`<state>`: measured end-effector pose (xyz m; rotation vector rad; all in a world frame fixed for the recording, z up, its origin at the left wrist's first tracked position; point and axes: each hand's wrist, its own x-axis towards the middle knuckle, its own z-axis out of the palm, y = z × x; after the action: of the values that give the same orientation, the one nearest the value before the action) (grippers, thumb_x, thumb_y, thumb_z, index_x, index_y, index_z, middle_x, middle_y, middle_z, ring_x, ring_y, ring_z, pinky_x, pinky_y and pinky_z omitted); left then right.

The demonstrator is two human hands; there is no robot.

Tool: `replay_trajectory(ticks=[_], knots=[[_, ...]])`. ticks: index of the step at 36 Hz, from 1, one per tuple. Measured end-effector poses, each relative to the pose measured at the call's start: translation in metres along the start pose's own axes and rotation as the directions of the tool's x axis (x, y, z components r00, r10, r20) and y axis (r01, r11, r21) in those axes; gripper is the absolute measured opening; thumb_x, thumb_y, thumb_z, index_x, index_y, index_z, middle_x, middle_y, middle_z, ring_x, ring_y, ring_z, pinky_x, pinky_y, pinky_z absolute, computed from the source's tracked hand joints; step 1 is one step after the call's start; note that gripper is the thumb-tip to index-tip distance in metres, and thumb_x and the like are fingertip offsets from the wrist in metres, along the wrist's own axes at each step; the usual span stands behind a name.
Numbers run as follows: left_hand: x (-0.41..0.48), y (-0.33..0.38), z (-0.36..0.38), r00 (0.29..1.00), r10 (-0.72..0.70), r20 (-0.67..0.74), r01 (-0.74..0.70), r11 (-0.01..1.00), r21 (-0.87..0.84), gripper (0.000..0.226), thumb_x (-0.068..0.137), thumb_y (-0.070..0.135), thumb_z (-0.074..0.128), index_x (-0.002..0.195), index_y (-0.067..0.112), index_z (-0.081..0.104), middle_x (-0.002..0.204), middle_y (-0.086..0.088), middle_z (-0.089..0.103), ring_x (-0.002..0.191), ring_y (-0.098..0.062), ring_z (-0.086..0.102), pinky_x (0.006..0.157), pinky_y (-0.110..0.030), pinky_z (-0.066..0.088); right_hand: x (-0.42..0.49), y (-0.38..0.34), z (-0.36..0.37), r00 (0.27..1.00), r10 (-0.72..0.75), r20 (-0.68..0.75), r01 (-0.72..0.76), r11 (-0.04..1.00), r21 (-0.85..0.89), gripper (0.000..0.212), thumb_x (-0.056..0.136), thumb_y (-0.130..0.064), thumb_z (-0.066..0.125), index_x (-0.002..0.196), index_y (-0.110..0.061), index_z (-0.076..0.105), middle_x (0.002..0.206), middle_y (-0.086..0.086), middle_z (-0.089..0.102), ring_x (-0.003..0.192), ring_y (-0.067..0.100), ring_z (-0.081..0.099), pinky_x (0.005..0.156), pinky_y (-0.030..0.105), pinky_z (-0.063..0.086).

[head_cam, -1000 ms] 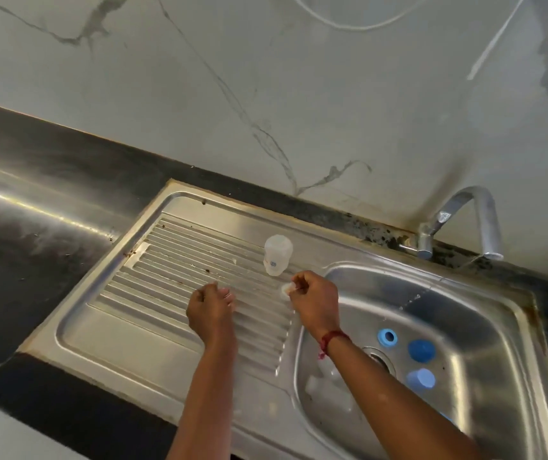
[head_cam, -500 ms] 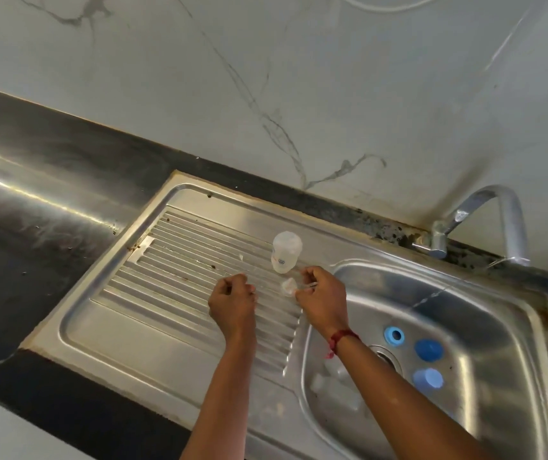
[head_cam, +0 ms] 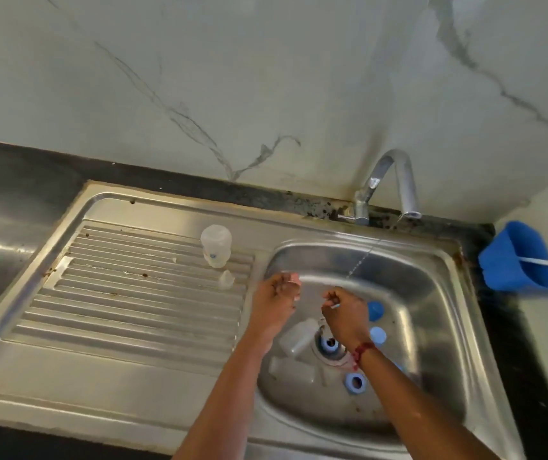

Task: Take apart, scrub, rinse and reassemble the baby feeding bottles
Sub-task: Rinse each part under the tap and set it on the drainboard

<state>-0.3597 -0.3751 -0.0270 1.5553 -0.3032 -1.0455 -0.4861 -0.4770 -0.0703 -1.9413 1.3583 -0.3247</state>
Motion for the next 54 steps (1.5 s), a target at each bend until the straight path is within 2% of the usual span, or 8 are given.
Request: replay_trajectory(ticks=[5,11,20,31,38,42,48,54], knots=[[0.006,-0.006,0.021,0.997,-0.077,-0.002,0.077,0.995,0.069,0.009,0.077,0.03,0.064,0.07,0.032,0.07,0.074,0.0,0.067,0.071,-0.018,0.06,0.064,-0.033,0.046,0.019,0.038,-0.009,0.995,0.091,0.042,-0.09,0.995,-0.032,0.02,0.08,0.004,0.06,0.09,-0.011,0.07,0.088,0.0,0.068,0.092,0.025,0.066,0.067,0.015,0.033],[0.023,-0.02,0.037,0.994,-0.105,-0.015,0.106,0.977,0.183,0.01,0.085,0.019,0.059,0.078,0.022,0.066,0.072,0.0,0.066,0.073,-0.017,0.062,0.068,-0.036,0.049,0.044,0.068,-0.005,0.976,0.168,0.136,-0.144,0.975,-0.169,0.037,0.087,-0.002,0.061,0.123,-0.005,0.064,0.128,0.012,0.064,0.12,0.029,0.058,0.097,0.028,0.042],[0.039,-0.033,0.052,0.984,-0.163,-0.065,0.169,0.981,0.094,0.016,0.079,0.015,0.062,0.076,0.027,0.072,0.083,-0.006,0.071,0.077,-0.023,0.063,0.069,-0.038,0.046,0.071,0.084,0.021,0.965,0.172,0.199,-0.077,0.909,-0.409,0.056,0.094,-0.008,0.052,0.147,-0.019,0.043,0.141,0.013,0.045,0.112,0.031,0.061,0.09,0.036,0.05],[0.034,-0.052,0.044,0.973,-0.172,-0.157,0.183,0.981,0.06,0.014,0.093,0.008,0.063,0.094,0.019,0.071,0.09,-0.008,0.075,0.084,-0.028,0.07,0.067,-0.032,0.052,0.086,0.098,0.037,0.972,0.176,0.153,-0.072,0.85,-0.522,0.035,0.092,-0.002,0.048,0.123,-0.014,0.059,0.13,0.016,0.042,0.097,0.035,0.064,0.078,0.04,0.056],[0.033,-0.052,0.044,0.97,-0.201,-0.136,0.199,0.98,-0.026,0.01,0.092,0.008,0.067,0.095,0.017,0.071,0.087,-0.008,0.074,0.078,-0.021,0.068,0.065,-0.033,0.048,0.093,0.087,0.018,0.987,0.158,0.014,-0.158,0.987,0.038,0.034,0.083,-0.014,0.074,0.115,-0.011,0.066,0.112,0.012,0.063,0.097,0.028,0.063,0.081,0.024,0.046],[0.031,-0.049,0.048,0.97,-0.207,-0.125,0.201,0.978,-0.064,0.01,0.092,0.007,0.066,0.094,0.017,0.07,0.085,-0.006,0.073,0.078,-0.021,0.067,0.062,-0.03,0.046,0.088,0.057,-0.004,0.937,0.302,0.174,-0.338,0.663,0.668,0.021,0.089,-0.011,0.07,0.109,-0.009,0.065,0.101,0.016,0.071,0.075,0.02,0.068,0.057,0.026,0.056],[0.034,-0.023,0.063,0.986,-0.155,-0.055,0.147,0.98,-0.134,0.01,0.093,0.002,0.06,0.093,0.011,0.065,0.077,-0.005,0.063,0.069,-0.017,0.056,0.057,-0.026,0.04,0.074,0.037,-0.04,0.906,0.159,0.393,-0.421,0.23,0.878,0.021,0.099,-0.013,0.052,0.118,-0.012,0.064,0.104,0.019,0.069,0.087,0.032,0.071,0.071,0.036,0.061],[0.047,0.003,0.081,0.989,-0.149,0.018,0.15,0.988,-0.037,0.015,0.096,0.009,0.056,0.106,0.017,0.064,0.089,-0.003,0.063,0.081,-0.016,0.058,0.068,-0.029,0.048,0.067,0.033,-0.064,0.927,0.09,0.364,-0.375,0.24,0.895,0.043,0.086,0.017,0.055,0.118,-0.011,0.062,0.117,0.012,0.064,0.108,0.031,0.064,0.079,0.029,0.06]])
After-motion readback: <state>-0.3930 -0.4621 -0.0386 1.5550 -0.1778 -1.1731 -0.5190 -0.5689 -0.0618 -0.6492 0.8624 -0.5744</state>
